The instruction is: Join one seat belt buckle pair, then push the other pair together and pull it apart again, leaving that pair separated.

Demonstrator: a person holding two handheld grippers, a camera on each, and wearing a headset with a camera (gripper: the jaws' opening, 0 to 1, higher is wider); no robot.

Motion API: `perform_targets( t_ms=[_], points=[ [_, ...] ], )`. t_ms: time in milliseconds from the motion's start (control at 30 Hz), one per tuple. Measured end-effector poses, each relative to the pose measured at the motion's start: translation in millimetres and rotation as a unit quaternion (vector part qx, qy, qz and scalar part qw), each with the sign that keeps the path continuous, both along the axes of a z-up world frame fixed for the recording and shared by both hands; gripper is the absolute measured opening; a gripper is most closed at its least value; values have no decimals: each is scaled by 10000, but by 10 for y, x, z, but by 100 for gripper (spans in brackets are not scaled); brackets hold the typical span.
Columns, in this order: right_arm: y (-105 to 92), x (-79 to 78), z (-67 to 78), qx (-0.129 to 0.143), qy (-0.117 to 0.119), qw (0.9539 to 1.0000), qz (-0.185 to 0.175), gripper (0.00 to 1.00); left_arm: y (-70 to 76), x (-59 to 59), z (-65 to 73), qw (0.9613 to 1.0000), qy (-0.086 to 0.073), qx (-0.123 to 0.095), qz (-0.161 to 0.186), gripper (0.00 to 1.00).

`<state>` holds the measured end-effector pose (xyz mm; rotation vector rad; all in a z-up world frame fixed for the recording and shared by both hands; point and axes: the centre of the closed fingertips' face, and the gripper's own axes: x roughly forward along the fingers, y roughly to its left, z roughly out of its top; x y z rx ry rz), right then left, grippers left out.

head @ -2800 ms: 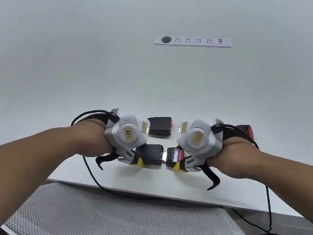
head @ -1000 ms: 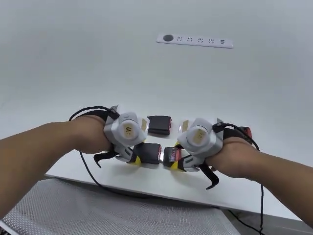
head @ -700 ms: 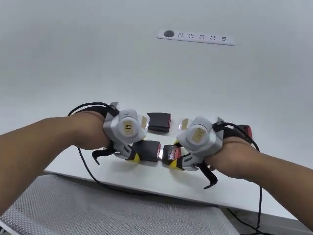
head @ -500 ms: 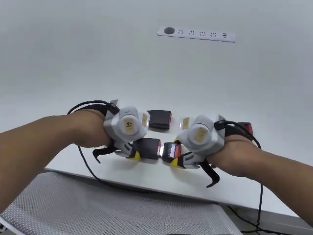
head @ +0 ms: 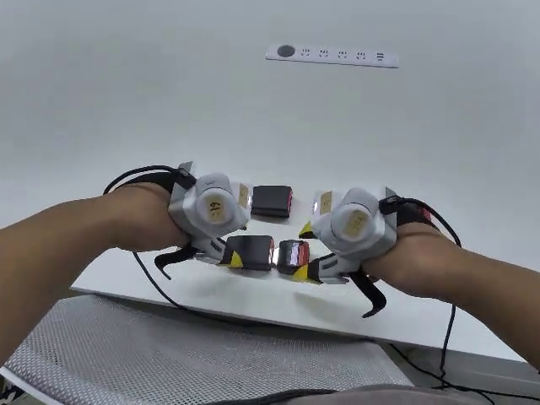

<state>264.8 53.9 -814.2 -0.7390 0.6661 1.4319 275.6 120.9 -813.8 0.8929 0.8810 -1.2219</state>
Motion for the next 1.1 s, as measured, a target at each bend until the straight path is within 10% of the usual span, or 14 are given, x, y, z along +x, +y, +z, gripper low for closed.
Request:
perform_targets(
  t_ms=[233,1100],
  points=[
    [-136,116,157,36,-169,9998,12,36,-76,265,173,9994,-219,-238,148,37],
    [-1347,926,31,-627,-434,9949,-653,36,-94,910,-101,9996,-262,113,-88,42]
  ],
)
